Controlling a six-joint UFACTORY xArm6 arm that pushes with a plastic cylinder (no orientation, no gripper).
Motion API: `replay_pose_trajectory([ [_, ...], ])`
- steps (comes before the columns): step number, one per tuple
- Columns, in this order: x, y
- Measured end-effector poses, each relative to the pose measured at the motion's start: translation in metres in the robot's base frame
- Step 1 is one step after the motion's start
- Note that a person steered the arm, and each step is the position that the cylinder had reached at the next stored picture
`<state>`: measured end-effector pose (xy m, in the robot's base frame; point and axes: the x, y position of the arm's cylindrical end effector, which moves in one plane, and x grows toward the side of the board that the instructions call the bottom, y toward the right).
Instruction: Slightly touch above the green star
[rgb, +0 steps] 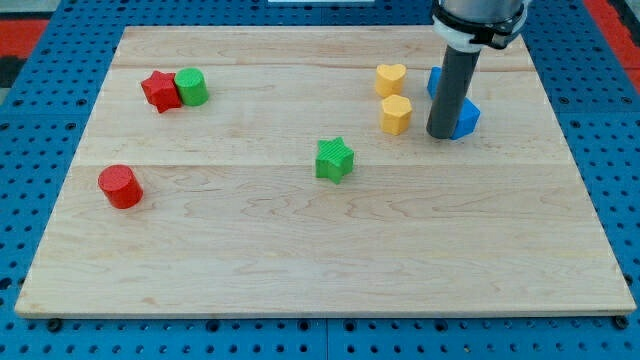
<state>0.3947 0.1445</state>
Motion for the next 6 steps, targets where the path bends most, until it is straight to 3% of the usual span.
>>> replay_pose_trajectory([
  [1,0.015,0.009],
  [4,0.022,-0.114],
  [6,-0.007,-0.109],
])
